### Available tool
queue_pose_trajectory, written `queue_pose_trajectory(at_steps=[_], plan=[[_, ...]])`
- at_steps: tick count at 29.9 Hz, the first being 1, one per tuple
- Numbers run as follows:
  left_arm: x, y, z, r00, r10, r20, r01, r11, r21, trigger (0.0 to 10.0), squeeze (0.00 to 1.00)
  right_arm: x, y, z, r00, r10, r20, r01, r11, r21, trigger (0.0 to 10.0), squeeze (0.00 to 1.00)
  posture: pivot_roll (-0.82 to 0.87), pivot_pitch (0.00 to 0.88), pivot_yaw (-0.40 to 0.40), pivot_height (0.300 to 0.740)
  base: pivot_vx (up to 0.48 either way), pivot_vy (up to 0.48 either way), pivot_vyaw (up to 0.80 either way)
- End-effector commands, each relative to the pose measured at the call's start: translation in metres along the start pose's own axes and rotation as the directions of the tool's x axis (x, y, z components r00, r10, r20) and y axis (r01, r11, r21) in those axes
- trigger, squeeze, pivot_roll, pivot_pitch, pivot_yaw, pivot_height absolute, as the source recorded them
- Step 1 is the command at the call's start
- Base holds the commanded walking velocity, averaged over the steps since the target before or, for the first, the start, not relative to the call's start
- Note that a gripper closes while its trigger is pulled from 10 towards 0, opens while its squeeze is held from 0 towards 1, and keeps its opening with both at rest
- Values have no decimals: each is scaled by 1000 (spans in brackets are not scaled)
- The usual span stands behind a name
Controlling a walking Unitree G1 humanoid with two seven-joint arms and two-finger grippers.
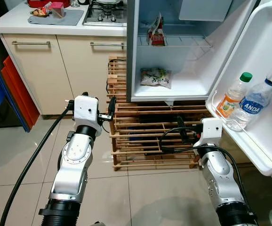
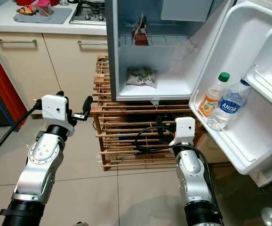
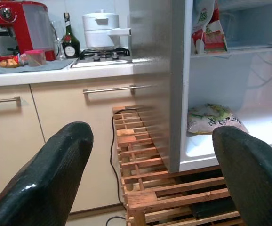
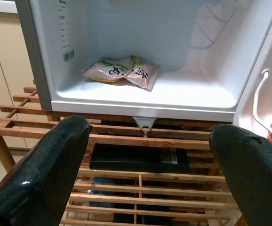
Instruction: Restocking fridge
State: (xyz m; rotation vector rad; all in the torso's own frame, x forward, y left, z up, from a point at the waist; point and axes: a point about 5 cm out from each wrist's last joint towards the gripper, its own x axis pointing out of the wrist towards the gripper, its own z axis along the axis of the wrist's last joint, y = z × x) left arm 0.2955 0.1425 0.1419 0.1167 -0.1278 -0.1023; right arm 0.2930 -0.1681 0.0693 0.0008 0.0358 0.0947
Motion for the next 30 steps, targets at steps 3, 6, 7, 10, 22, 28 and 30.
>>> queue_pose_trajectory(at_steps=[3,6,7,10,22,28,30], plan=[[2,-2,2,1000,-7,8,7,1000,2,10000,0,0,-3,2,1000,-9,2,9,1000,-5,10000,0,-57,0,-27,740,0,0,0],[3,-2,2,1000,-6,10,6,1000,2,10000,0,1,-3,0,1000,-7,-1,7,1000,-7,10000,0,0,0,0,740,0,0,0],[10,-8,3,999,-36,23,36,999,-9,10000,0,2,-5,-5,999,19,-38,-20,1000,-18,10000,0,-86,0,-43,740,0,0,0],[19,-16,7,995,-82,55,82,997,2,10000,0,4,-6,-14,994,58,-92,-61,998,-28,10000,0,-81,0,-45,740,0,0,0],[20,-19,3,995,-87,47,88,996,-10,10000,0,5,-7,-16,993,70,-98,-73,997,-32,10000,0,-83,0,-55,740,0,0,0],[20,-19,3,995,-87,51,88,996,-19,10000,0,5,-8,-17,992,72,-105,-76,997,-35,10000,0,-82,0,-58,740,0,0,0],[20,-19,2,995,-86,49,87,996,-21,10000,0,5,-8,-17,992,72,-106,-76,997,-35,10000,0,-82,0,-58,740,0,0,0]])
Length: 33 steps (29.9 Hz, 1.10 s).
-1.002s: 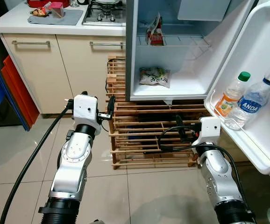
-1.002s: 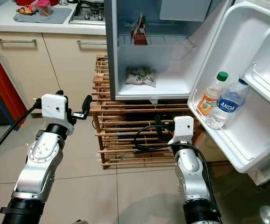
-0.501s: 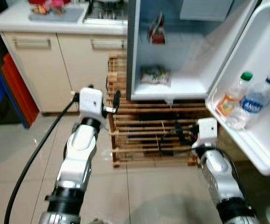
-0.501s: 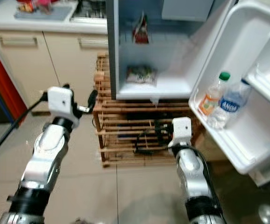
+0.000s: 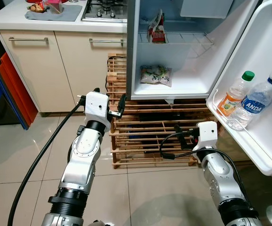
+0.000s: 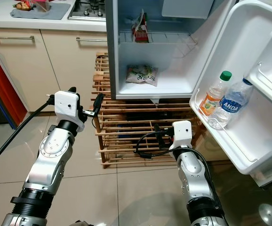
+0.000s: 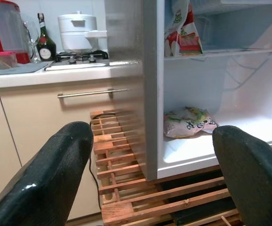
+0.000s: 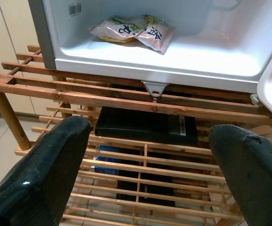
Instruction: Restocking fridge
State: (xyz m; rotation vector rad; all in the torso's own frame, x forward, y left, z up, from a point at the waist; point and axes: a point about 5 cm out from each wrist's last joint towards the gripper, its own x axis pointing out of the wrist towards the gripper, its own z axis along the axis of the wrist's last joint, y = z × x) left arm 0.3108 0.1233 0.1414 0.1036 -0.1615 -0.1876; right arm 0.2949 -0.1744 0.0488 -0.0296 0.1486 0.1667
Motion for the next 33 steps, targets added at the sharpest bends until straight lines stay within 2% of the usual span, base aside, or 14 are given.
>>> queue_pose_trajectory(at_steps=[1,5,15,18,20,23,25,28,29,30,31,33], plan=[[3,-2,2,1000,-4,7,4,1000,-6,10000,0,3,-2,3,1000,2,7,-2,1000,-14,10000,0,-82,0,-59,740,-315,-334,0],[4,-2,1,1000,-3,10,3,1000,-27,10000,0,2,-4,1,1000,1,0,-1,1000,-16,10000,0,-85,0,-57,740,-159,-168,0],[4,-4,0,1000,-19,13,19,1000,3,10000,0,-3,-7,-6,1000,-13,-20,12,1000,-18,10000,0,-96,0,-48,740,0,0,0],[5,-3,0,1000,-22,13,22,1000,3,10000,0,-4,-8,-8,999,-14,-29,13,1000,-19,10000,0,-97,0,-47,740,0,-289,0],[5,-3,0,1000,-24,13,24,1000,7,10000,0,-6,-9,-12,999,-14,-51,12,1000,-22,10000,0,-97,0,-47,740,0,-480,0],[5,-4,0,1000,-25,12,25,1000,2,10000,0,-15,-18,-34,983,-36,-178,31,999,-30,10000,0,-97,0,-48,740,0,-480,0],[5,-4,0,1000,-25,13,25,1000,-1,10000,0,-26,-25,-54,953,-54,-298,43,998,-41,10000,0,-98,0,-47,740,0,-476,0],[4,-6,-1,999,-29,14,29,1000,-5,10000,0,-48,-36,-84,884,-78,-460,61,997,-52,10000,0,-105,0,-45,740,0,-472,0],[4,-6,-1,999,-29,14,29,1000,-5,10000,0,-48,-36,-84,884,-78,-460,61,997,-52,10000,0,-105,0,-45,740,0,-472,0],[5,-7,0,999,-37,16,37,999,-11,10000,0,-67,-45,-103,820,-104,-562,81,995,-65,10000,0,-109,0,-42,740,0,-472,0],[5,-7,0,999,-41,17,41,999,-13,10000,0,-75,-48,-109,793,-109,-600,88,994,-64,10000,0,-109,0,-42,740,0,-472,0],[5,-7,0,999,-44,15,45,999,-13,10000,0,-94,-56,-125,712,-142,-688,124,989,-76,10000,0,-112,0,-38,740,0,-469,0]])
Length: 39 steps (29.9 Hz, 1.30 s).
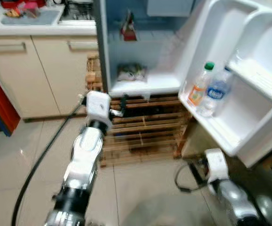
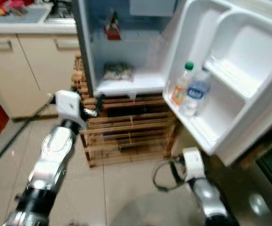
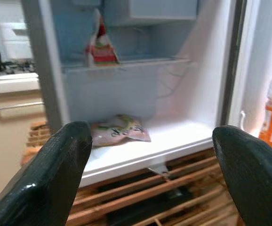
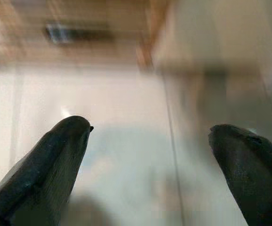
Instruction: Restocking fridge
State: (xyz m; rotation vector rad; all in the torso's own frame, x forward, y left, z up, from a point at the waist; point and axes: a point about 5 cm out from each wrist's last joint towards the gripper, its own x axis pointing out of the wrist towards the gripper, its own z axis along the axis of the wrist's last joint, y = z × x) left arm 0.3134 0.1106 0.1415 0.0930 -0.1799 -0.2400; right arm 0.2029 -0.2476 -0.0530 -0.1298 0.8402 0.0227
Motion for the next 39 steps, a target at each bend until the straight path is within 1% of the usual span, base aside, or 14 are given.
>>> queue_pose_trajectory(at_steps=[1,4,6,10,11,12,14,15,16,18,24,27,30,39], plan=[[0,5,-1,1000,6,-7,-6,1000,-1,10000,0,-1,-2,-11,998,-13,-65,14,1000,9,10000,0,-112,0,-38,740,0,-469,0],[0,5,-2,1000,6,-10,-6,1000,0,10000,0,-5,-8,-27,989,-43,-143,44,999,1,10000,0,-114,0,-34,740,0,-461,0],[1,10,-9,997,39,-61,-41,998,-38,10000,0,-15,-20,-55,957,-90,-275,87,996,-22,10000,0,-112,0,-35,740,0,0,0],[-1,16,-31,978,64,-200,-57,998,39,10000,0,-35,-55,-77,887,-268,-376,274,961,-37,10000,0,-109,0,-35,740,0,0,0],[-4,17,-44,956,56,-287,-33,996,85,10000,0,-39,-68,-74,869,-338,-361,348,937,-39,10000,0,-109,0,-33,740,0,0,0],[-14,16,-69,898,30,-440,31,991,131,10000,0,-41,-87,-60,847,-437,-301,451,892,-25,10000,0,-110,0,-32,740,0,0,0],[-18,15,-77,874,19,-486,54,989,135,10000,0,-41,-91,-54,841,-466,-276,481,877,-15,10000,0,-110,0,-32,740,0,0,0],[-33,-1,-95,802,-169,-573,192,981,-21,10000,0,-35,-99,-26,850,-504,-153,514,857,32,10000,0,-115,0,-30,740,0,0,0],[-33,-1,-95,802,-169,-573,192,981,-21,10000,0,-35,-99,-26,850,-504,-153,514,857,32,10000,0,-115,0,-30,740,0,0,0],[-48,-5,-113,734,-199,-649,284,958,27,10000,0,-28,-103,15,852,-524,8,522,850,72,10000,0,-118,0,-29,740,0,0,0],[-63,0,-134,648,-181,-740,353,932,81,10000,0,-14,-84,97,837,-468,282,458,883,105,10000,0,-117,0,-30,740,0,0,0],[-70,8,-142,621,-138,-772,430,883,188,10000,0,-10,-67,126,829,-397,395,390,915,101,10000,0,-118,0,-24,740,0,0,0],[-78,12,-150,594,-111,-797,525,804,279,10000,0,-6,-46,153,822,-321,470,309,945,105,10000,0,-121,0,-18,740,0,0,0],[-78,14,-152,591,-111,-799,532,798,283,10000,0,-6,2,218,781,-179,598,164,983,80,10000,0,-102,0,-17,740,0,0,0]])
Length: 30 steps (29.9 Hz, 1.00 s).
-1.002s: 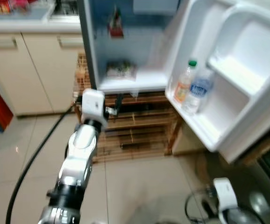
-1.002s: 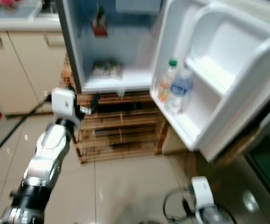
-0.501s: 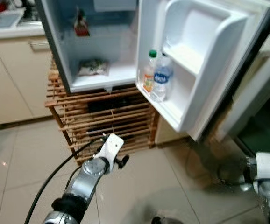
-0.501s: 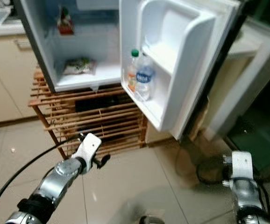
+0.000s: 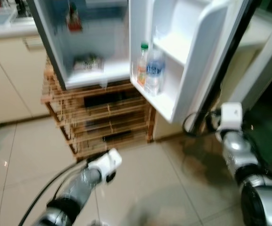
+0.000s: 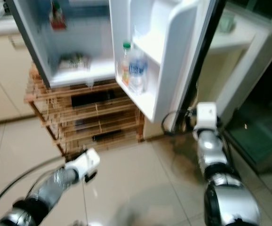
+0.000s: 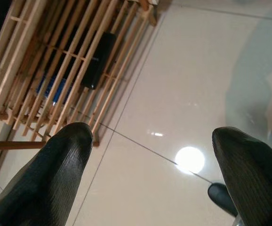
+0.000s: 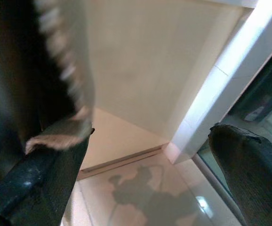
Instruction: Restocking fridge
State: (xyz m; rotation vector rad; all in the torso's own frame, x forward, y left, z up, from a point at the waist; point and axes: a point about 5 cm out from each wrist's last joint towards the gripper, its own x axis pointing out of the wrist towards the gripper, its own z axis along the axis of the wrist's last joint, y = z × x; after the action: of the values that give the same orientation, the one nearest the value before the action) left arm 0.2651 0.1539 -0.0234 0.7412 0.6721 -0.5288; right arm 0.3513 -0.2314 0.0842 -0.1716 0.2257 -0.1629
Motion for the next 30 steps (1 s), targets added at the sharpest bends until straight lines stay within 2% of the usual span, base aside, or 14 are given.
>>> queue_pose_trajectory(at_steps=[1,10,11,12,13,17,19,21,22,23,26,27,28,30], plan=[[1,6,3,1000,25,13,-25,1000,12,10000,0,7,18,23,996,59,67,-61,998,19,10000,0,-101,0,-17,740,0,0,0],[2,5,-2,1000,31,5,-31,999,7,10000,0,8,88,67,924,343,169,-366,922,126,10000,0,-73,0,-30,740,0,0,0],[2,4,-5,1000,27,-3,-27,1000,-8,10000,0,-9,134,78,760,608,232,-646,748,155,10000,0,-63,0,-38,740,0,0,0],[2,3,-7,1000,20,-7,-20,1000,-17,10000,0,-24,155,85,631,726,272,-774,614,156,10000,0,-63,0,-38,740,0,0,0],[2,3,-7,1000,20,-7,-20,1000,-17,10000,0,-24,155,85,631,726,272,-774,614,156,10000,0,-63,0,-38,740,0,0,0],[2,-4,-11,1000,-27,-16,27,999,-44,10000,0,-80,179,104,237,896,374,-970,202,133,10000,0,-67,0,-35,740,0,0,0],[2,-7,-12,999,-49,-14,48,997,-56,10000,0,-89,175,101,183,909,375,-980,138,145,10000,0,-67,0,-35,740,0,0,0],[2,-8,-11,999,-51,-4,51,996,-75,10000,0,-74,168,91,283,893,349,-956,235,173,10000,0,-74,0,-34,740,0,0,0],[2,-7,-7,999,-27,31,31,991,-131,10000,0,-46,154,75,501,818,282,-865,466,184,10000,0,-74,0,-34,740,0,0,0],[2,-7,-7,999,-27,31,31,991,-131,10000,0,-46,154,75,501,818,282,-865,466,184,10000,0,-74,0,-34,740,0,0,0],[3,8,14,986,82,146,-42,965,-257,10000,0,-27,126,57,727,663,178,-684,720,115,10000,0,-76,0,-38,740,0,0,0],[-1,29,40,938,217,271,-102,919,-380,10000,0,-21,104,45,834,533,142,-548,831,97,10000,0,-74,0,-43,740,0,0,0],[-1,29,40,938,217,271,-102,919,-380,10000,0,-21,104,45,834,533,142,-548,831,97,10000,0,-74,0,-43,740,0,0,0],[-15,53,72,842,371,392,-136,848,-512,10000,0,-25,85,33,887,447,116,-460,877,137,10000,0,-72,0,-46,740,0,0,0]])
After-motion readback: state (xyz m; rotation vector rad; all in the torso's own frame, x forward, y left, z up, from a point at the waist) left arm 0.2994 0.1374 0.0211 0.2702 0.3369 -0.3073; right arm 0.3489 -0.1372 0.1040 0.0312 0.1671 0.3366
